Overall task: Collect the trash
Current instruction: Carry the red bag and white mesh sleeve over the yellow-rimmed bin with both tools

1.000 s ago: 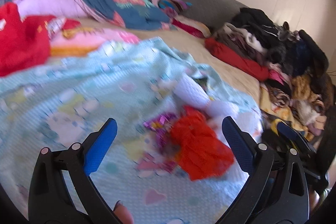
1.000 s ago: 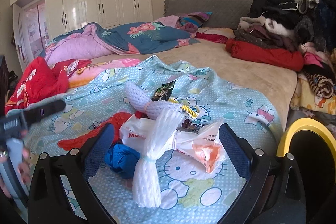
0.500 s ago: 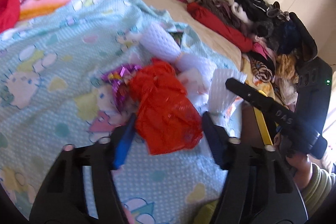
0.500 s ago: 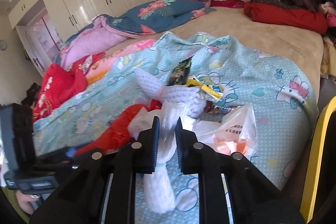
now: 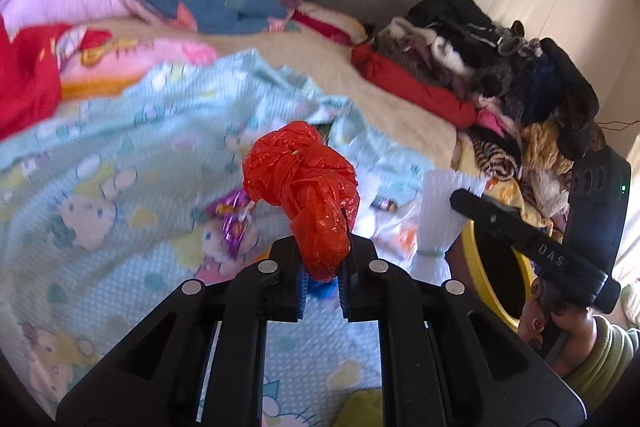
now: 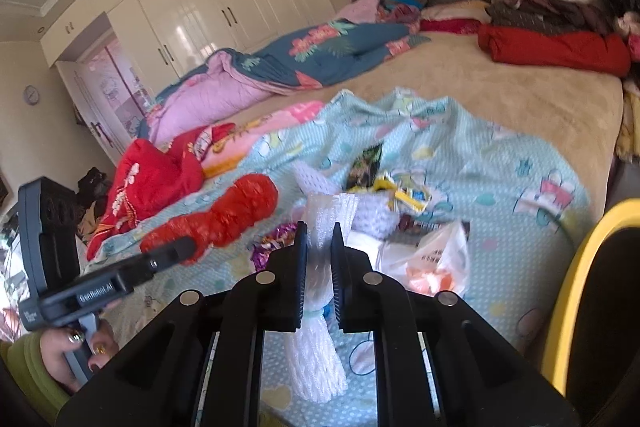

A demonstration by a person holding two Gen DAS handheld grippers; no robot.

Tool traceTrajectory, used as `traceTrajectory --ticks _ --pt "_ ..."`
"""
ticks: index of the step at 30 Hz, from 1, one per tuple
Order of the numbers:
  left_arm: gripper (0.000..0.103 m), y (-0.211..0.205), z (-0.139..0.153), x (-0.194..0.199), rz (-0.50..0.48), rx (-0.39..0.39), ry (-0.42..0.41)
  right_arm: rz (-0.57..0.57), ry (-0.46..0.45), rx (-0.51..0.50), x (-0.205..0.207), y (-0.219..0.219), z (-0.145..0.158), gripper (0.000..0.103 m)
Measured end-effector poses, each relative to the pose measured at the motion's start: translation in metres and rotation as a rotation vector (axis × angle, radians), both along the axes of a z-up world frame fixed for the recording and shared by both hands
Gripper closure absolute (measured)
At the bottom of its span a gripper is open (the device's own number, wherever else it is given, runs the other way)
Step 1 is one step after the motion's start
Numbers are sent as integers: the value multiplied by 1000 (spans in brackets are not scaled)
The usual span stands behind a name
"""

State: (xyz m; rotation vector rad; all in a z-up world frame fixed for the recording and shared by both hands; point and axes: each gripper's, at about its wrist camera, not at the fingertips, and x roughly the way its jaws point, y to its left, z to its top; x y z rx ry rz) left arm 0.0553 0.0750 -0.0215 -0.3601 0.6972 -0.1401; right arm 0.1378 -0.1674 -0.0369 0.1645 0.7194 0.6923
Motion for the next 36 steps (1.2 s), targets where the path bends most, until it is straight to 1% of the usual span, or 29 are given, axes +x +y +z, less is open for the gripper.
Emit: traceTrajectory --ticks 4,8,14,21,23,31,36 --pt "96 -10 18 2 19 -16 -35 3 -12 19 2 -13 15 92" --pt "96 -26 30 4 5 7 -52 -4 -24 21 5 -29 28 92" --pt "96 -47 42 11 -18 12 -72 -63 -52 30 9 -65 44 92" --pt "96 -84 55 26 -104 24 -102 -158 -65 49 13 -113 52 92" --pt "96 -98 58 30 -142 24 -114 -189 -67 53 13 -125 53 92" --pt "96 -142 57 45 -261 17 -113 -325 -71 51 1 -174 51 92" --pt "96 -172 55 51 -338 20 -110 -386 -65 43 -5 -201 47 92"
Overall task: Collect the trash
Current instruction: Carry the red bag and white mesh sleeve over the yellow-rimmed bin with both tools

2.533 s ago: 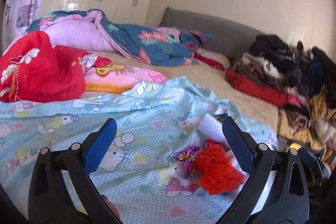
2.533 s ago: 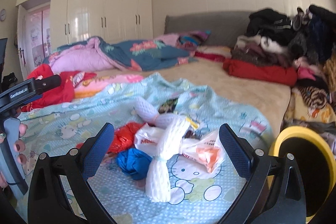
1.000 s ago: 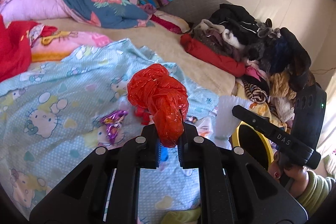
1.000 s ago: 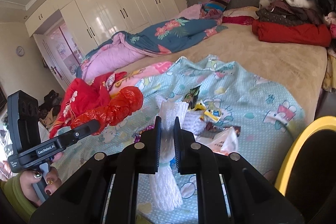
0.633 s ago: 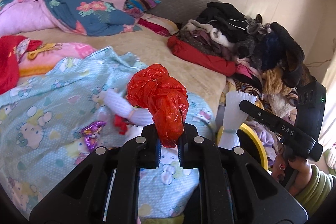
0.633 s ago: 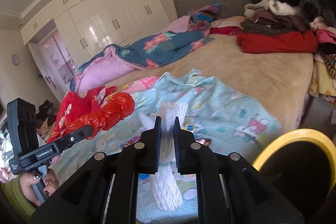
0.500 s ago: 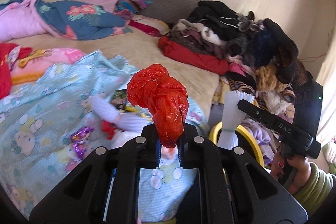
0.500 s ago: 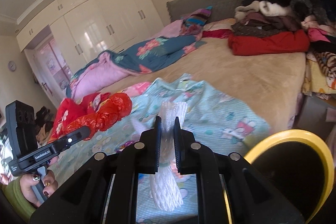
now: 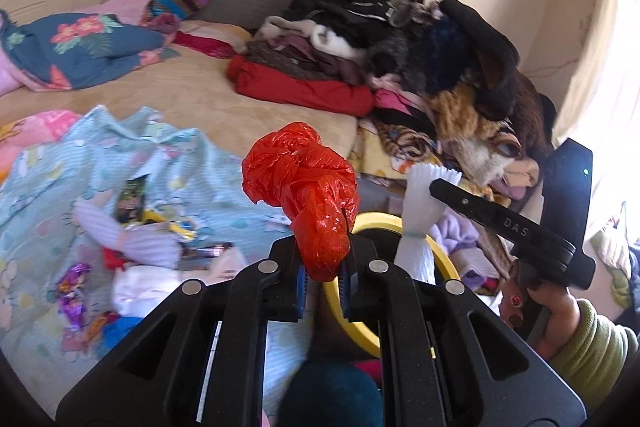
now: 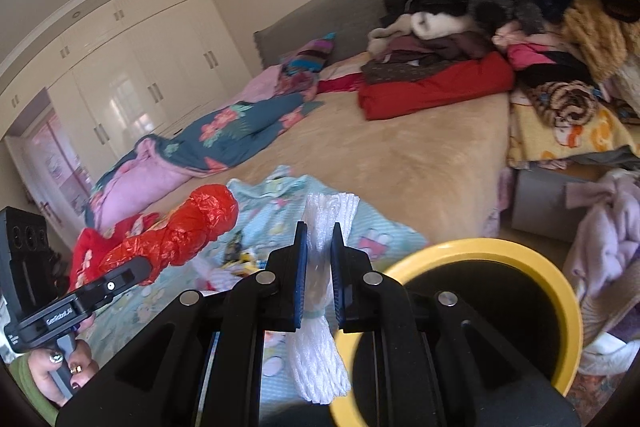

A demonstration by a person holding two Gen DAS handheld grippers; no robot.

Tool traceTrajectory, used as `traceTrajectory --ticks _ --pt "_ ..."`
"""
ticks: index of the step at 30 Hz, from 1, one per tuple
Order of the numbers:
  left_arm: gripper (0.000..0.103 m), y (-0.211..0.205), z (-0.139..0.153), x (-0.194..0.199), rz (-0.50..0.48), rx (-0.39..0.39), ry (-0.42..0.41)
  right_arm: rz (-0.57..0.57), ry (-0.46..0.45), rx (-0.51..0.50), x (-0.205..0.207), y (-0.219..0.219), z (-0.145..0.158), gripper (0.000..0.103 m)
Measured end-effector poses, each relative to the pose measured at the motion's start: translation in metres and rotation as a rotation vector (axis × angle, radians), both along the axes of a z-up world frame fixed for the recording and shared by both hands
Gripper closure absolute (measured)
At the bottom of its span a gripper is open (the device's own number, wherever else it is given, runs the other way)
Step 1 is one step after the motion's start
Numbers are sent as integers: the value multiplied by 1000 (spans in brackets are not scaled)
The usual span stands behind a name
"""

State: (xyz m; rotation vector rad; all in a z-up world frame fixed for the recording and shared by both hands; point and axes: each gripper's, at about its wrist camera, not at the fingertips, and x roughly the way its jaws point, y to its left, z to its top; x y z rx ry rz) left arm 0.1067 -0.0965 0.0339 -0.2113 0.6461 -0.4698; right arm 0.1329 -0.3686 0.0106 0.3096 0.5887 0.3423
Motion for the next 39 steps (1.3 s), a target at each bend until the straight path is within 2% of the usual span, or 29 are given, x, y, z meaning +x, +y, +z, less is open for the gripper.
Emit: traceTrajectory --ticks 8,25,36,39 --pt "96 -44 -9 2 -109 24 15 -90 19 11 -6 -38 -10 92" --pt "96 -122 -52 21 -281 103 107 -241 91 42 -17 -106 -39 92" --pt "96 -147 -82 32 -327 154 162 -274 131 68 -18 -126 -56 89" --pt "95 -147 -87 35 -327 143 178 -275 138 77 -18 -128 -58 89"
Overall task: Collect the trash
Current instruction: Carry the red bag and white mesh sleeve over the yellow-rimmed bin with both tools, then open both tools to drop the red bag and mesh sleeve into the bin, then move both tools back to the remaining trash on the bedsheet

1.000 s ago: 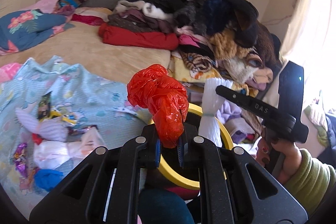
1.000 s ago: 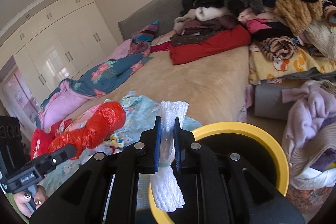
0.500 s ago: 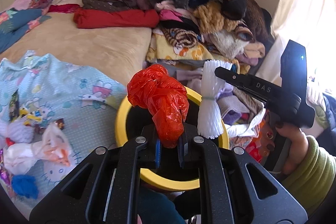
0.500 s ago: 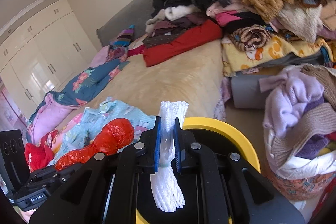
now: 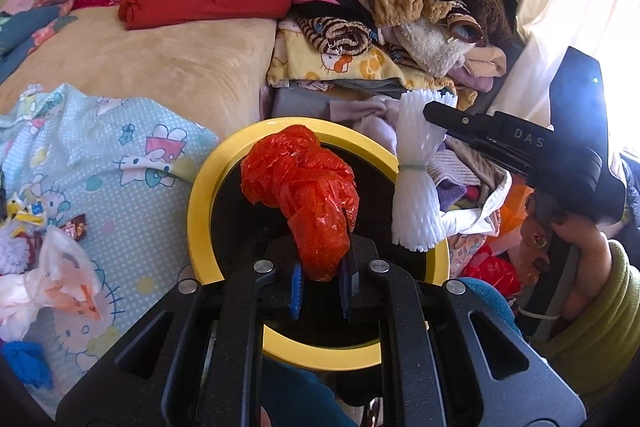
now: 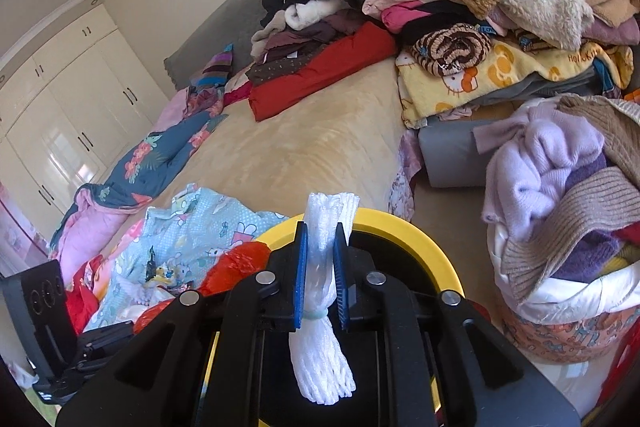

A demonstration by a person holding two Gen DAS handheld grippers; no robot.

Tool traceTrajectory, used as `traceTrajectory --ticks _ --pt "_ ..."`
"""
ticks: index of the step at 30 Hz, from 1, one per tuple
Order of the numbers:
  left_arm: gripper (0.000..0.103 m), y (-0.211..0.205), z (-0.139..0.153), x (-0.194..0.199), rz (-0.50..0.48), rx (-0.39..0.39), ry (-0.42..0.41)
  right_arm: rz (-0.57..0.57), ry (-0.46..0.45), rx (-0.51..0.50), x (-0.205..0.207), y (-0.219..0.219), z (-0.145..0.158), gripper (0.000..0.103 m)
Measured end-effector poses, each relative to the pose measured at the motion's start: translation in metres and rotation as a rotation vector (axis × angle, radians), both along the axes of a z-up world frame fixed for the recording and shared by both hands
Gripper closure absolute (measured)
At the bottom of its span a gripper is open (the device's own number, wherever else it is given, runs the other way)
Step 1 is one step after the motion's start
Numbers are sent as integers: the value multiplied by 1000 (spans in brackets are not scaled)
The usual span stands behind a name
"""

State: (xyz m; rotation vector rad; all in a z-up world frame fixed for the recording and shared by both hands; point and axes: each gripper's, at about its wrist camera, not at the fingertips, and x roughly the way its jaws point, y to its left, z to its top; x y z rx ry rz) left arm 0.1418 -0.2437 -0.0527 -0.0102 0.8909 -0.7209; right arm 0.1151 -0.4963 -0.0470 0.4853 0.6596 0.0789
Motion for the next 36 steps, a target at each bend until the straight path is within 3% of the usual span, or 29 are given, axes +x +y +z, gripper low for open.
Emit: traceTrajectory --ticks 1,2,3,4,5,9,13,17,20,36 --pt "88 0 -1 0 1 -2 4 -1 1 3 0 0 0 87" --pt "81 1 -1 1 3 -2 5 -3 3 8 -1 -1 -1 77" --pt "64 2 -1 2 5 -6 2 -8 7 15 -1 -1 -2 63" --pt "51 4 -1 2 9 -15 2 -18 8 13 -2 -1 -3 55" --pt "47 5 0 0 18 -17 -2 -27 10 9 -3 -1 -3 50" --pt "22 15 6 -4 55 -21 -26 -42 23 -7 -4 2 -3 43" --pt "11 25 15 -10 86 -22 -58 -49 1 -44 -7 10 3 36" --pt "11 38 22 -12 121 -28 -83 -37 -25 -67 -9 22 12 29" --pt "11 52 28 -13 158 -39 -97 -26 -39 -81 -10 35 17 18" --pt "11 129 50 -21 303 -92 -184 104 -67 -130 -13 111 27 9"
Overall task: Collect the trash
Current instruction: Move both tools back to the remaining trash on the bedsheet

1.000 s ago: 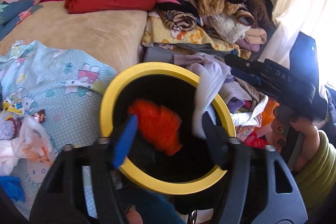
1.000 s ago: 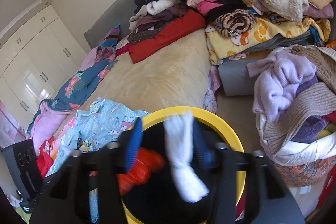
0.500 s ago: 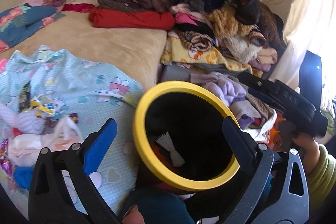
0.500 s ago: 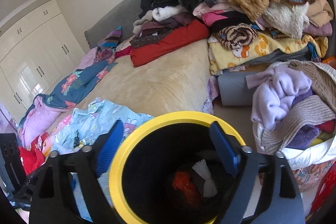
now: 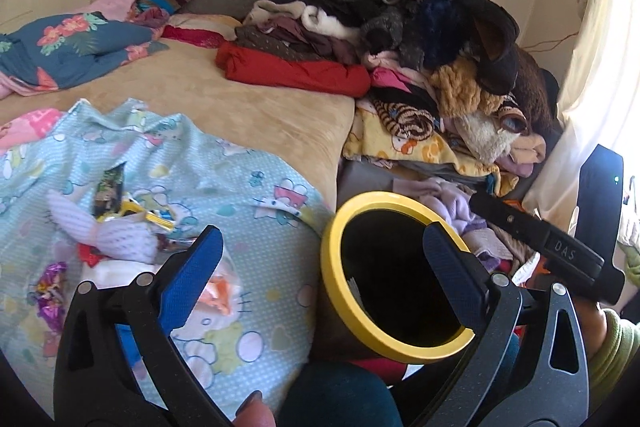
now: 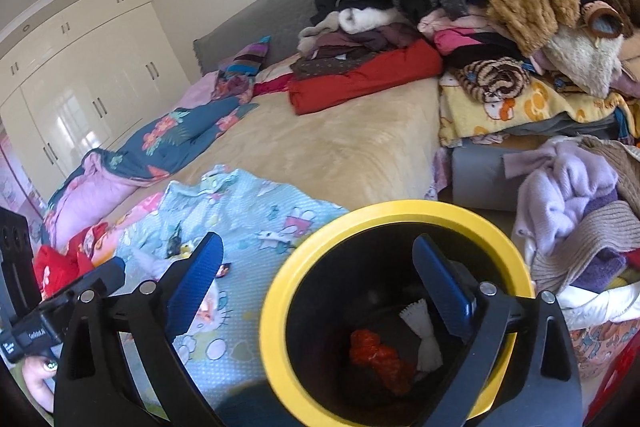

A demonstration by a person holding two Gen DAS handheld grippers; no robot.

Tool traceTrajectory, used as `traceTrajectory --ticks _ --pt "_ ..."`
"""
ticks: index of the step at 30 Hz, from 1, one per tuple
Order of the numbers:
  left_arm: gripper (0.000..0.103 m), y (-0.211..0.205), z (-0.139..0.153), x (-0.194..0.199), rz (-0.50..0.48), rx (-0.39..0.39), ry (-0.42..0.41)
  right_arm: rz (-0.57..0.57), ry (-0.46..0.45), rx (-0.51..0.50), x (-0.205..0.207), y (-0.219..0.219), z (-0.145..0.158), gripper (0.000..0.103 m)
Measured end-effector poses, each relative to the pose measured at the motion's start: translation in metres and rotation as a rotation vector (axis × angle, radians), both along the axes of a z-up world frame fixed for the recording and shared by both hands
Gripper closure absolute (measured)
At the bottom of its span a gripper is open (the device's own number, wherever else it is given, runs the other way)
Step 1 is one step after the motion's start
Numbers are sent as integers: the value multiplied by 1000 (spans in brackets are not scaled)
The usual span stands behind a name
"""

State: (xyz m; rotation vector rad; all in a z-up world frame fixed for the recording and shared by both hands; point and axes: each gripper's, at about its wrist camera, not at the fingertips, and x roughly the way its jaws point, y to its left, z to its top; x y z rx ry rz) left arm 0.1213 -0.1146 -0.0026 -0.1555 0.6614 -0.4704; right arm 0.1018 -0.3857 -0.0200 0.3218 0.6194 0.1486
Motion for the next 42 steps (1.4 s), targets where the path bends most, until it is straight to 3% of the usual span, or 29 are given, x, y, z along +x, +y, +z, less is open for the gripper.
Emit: traceTrajectory --ticks 26,42 --pt "11 100 2 2 228 -40 -36 179 -21 -93 13 100 8 7" --pt "11 148 -11 5 350 -54 -20 276 11 -133 26 149 -10 7"
